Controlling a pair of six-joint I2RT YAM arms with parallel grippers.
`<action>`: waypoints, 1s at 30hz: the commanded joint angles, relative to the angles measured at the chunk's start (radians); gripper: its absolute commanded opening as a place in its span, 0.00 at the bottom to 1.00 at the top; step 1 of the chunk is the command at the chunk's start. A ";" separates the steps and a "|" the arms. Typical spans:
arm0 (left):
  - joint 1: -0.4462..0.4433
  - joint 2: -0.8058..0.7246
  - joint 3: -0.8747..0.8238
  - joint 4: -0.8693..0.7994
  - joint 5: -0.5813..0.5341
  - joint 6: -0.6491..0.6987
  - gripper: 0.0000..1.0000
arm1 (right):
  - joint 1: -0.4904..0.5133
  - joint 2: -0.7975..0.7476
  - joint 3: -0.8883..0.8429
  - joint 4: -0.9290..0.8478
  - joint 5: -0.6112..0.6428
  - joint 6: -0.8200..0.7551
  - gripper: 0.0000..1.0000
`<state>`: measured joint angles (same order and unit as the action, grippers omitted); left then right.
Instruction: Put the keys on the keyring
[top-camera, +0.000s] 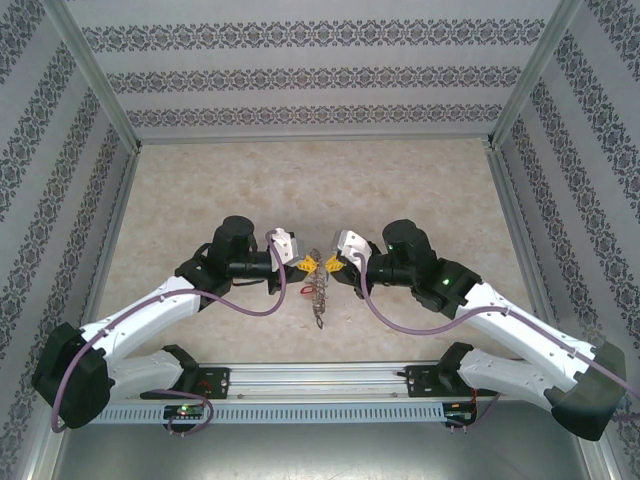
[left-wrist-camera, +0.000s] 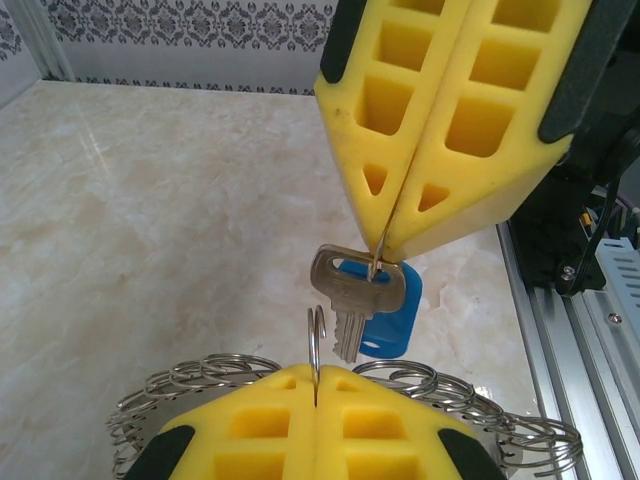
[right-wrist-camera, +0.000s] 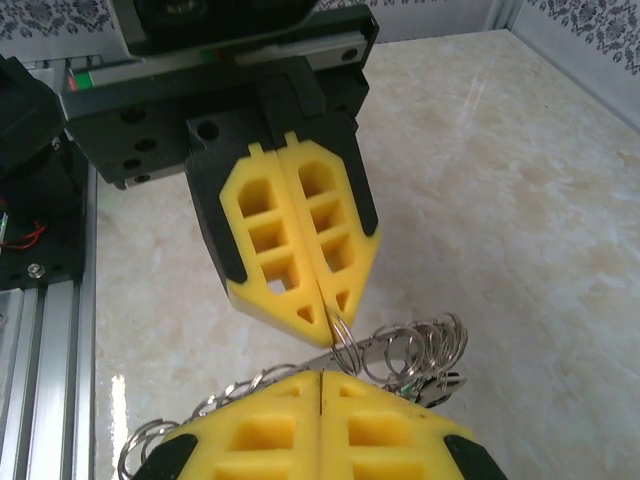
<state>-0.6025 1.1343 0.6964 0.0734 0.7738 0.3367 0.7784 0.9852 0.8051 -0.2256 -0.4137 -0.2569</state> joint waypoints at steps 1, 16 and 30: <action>-0.017 -0.002 0.012 0.087 -0.001 -0.007 0.00 | 0.015 0.017 0.037 0.035 -0.032 0.029 0.00; -0.027 0.010 0.017 0.085 -0.001 -0.001 0.00 | 0.033 0.058 0.036 0.076 0.048 0.051 0.00; -0.029 -0.015 -0.010 0.113 -0.002 -0.009 0.00 | 0.044 0.072 0.023 0.080 0.198 0.095 0.00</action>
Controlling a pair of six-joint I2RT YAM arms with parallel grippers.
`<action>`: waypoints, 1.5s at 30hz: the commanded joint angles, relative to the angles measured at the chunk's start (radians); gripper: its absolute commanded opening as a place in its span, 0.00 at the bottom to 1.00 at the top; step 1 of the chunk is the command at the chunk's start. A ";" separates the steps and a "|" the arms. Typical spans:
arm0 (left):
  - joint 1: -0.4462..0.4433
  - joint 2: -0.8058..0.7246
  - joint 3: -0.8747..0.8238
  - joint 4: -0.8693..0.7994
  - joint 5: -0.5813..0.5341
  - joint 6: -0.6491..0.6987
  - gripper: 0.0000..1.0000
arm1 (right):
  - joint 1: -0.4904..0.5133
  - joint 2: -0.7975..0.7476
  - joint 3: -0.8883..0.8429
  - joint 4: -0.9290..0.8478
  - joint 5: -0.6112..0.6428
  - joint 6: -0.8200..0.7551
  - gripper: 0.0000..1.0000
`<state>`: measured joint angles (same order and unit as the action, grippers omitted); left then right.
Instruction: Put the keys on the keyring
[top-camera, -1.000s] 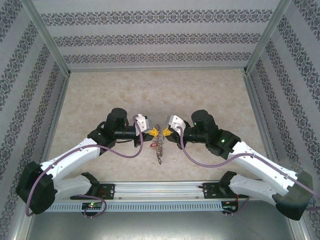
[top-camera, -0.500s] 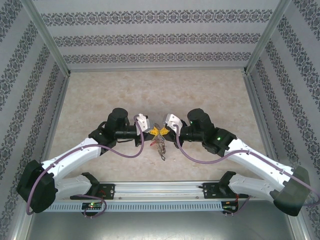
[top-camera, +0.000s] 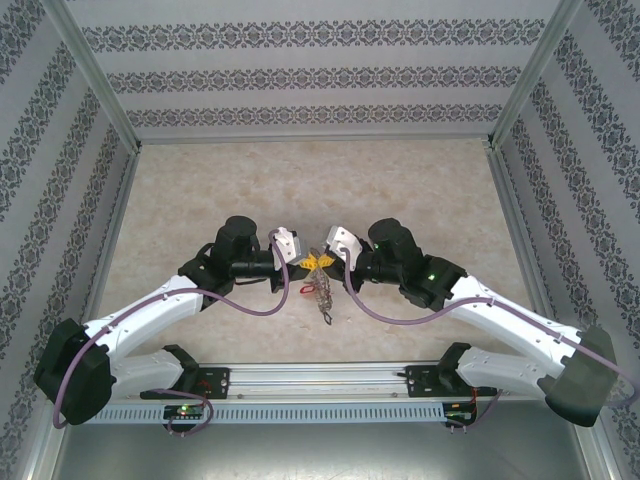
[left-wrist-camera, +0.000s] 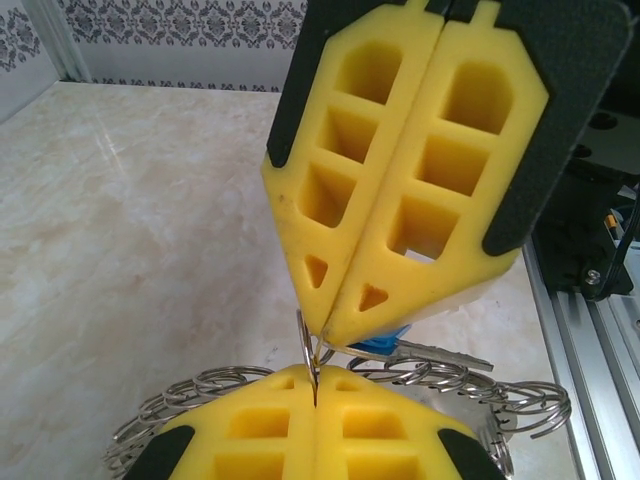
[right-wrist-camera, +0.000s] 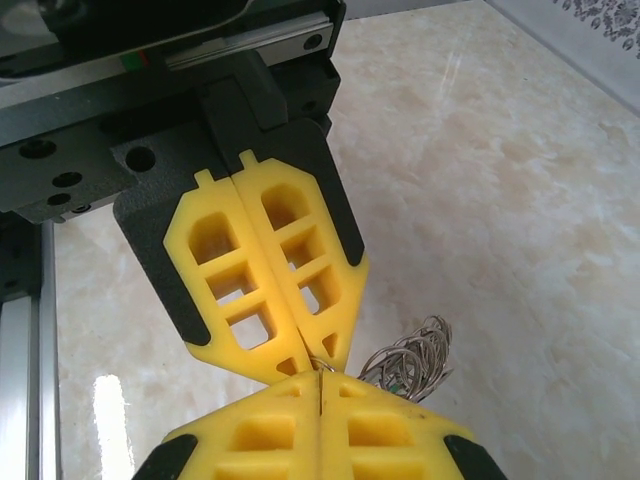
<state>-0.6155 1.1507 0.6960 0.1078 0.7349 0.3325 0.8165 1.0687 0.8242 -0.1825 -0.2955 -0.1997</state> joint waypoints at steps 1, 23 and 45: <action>-0.016 -0.032 -0.010 0.075 0.037 -0.003 0.00 | 0.005 -0.013 0.005 0.038 0.087 0.042 0.00; -0.018 -0.036 -0.010 0.052 -0.003 0.030 0.00 | -0.026 0.007 0.047 -0.008 0.044 0.177 0.00; -0.024 -0.048 -0.094 0.250 -0.069 -0.030 0.00 | -0.099 0.082 0.023 -0.040 -0.057 0.260 0.00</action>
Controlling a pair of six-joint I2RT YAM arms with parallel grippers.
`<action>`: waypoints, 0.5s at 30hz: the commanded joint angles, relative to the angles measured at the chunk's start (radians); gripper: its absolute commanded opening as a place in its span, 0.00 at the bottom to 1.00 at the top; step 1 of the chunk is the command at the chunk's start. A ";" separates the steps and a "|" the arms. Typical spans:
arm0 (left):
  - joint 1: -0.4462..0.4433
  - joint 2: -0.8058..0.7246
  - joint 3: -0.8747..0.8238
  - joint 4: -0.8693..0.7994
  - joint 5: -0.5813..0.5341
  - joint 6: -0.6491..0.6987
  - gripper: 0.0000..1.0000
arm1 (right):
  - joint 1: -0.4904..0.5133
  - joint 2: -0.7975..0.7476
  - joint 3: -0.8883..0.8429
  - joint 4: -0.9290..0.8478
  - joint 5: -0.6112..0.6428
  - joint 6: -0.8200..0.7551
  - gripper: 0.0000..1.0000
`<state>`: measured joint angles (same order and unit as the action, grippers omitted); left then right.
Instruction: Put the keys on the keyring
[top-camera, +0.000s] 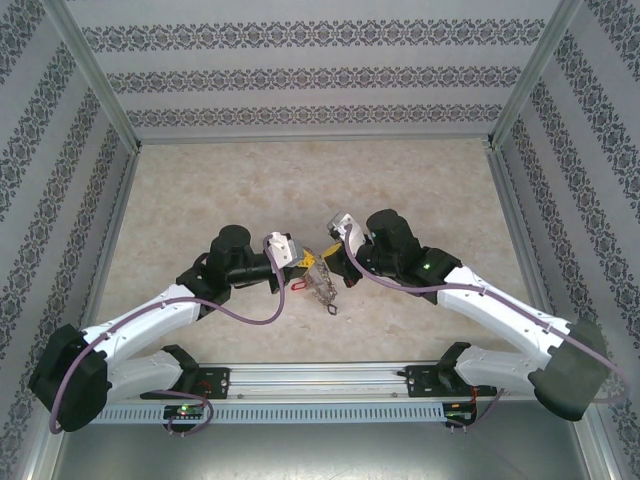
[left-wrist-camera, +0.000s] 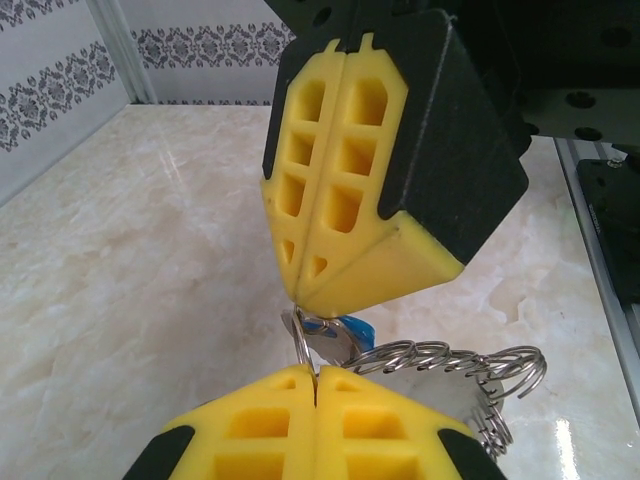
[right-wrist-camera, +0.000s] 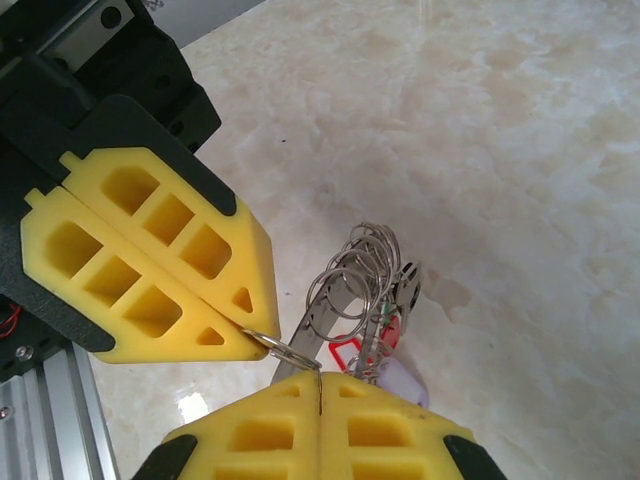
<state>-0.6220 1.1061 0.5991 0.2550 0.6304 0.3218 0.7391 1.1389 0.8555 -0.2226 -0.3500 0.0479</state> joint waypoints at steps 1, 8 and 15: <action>-0.017 0.005 0.004 0.106 0.038 -0.019 0.00 | -0.022 0.018 -0.009 0.008 -0.013 0.018 0.00; -0.022 0.072 -0.043 0.198 0.006 -0.036 0.00 | -0.021 0.040 0.000 0.022 -0.023 0.017 0.00; -0.024 0.124 -0.092 0.293 -0.053 -0.066 0.00 | -0.017 0.047 0.000 0.013 -0.038 0.002 0.00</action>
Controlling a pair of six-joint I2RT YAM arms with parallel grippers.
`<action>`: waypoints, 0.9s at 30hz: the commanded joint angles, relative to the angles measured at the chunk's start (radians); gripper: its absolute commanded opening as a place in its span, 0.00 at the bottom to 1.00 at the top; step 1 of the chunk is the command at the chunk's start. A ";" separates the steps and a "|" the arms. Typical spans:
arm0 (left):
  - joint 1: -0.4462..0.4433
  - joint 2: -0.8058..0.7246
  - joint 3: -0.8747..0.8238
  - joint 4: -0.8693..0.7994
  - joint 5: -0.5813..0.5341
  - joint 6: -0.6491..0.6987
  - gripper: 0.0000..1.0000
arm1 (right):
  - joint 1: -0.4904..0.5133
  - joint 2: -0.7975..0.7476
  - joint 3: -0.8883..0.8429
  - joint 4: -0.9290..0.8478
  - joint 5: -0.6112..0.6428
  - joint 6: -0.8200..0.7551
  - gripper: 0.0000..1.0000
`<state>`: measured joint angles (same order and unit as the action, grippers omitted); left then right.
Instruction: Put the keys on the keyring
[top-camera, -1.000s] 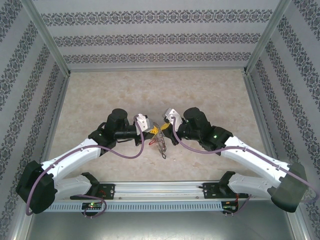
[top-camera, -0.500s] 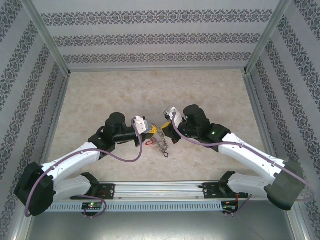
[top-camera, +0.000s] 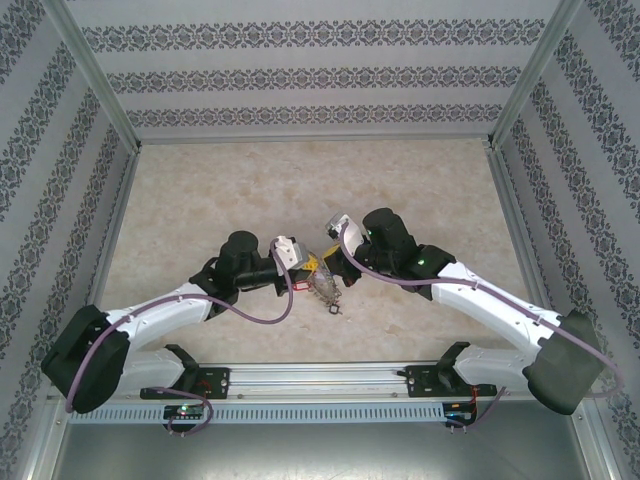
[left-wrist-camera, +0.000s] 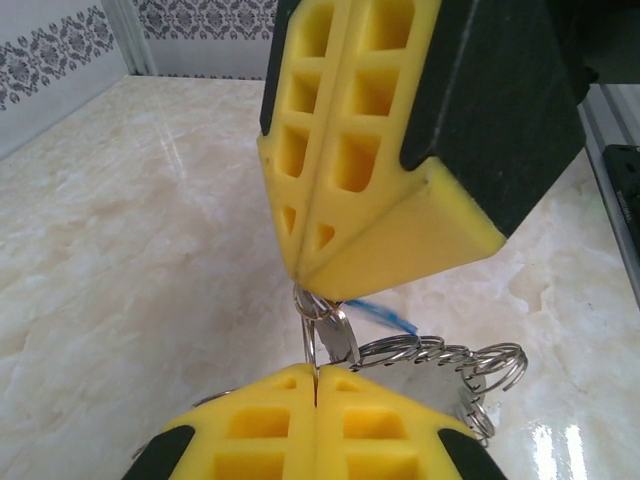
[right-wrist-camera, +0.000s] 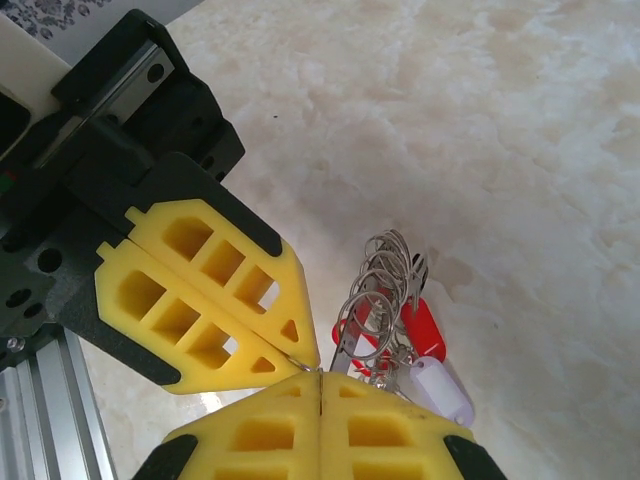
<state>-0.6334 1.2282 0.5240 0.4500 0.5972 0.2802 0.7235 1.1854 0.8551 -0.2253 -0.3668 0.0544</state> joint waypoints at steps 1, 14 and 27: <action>-0.012 0.001 -0.023 0.103 -0.026 -0.023 0.00 | 0.000 0.003 0.001 0.012 -0.021 -0.005 0.00; -0.012 -0.026 -0.090 0.141 -0.051 -0.044 0.00 | -0.009 0.053 -0.052 0.041 0.056 -0.003 0.00; -0.013 0.010 -0.129 0.157 -0.088 -0.054 0.09 | 0.013 0.024 -0.018 0.044 0.019 -0.016 0.00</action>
<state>-0.6361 1.2243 0.4038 0.6006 0.5217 0.2405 0.7311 1.2457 0.8158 -0.1822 -0.3595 0.0532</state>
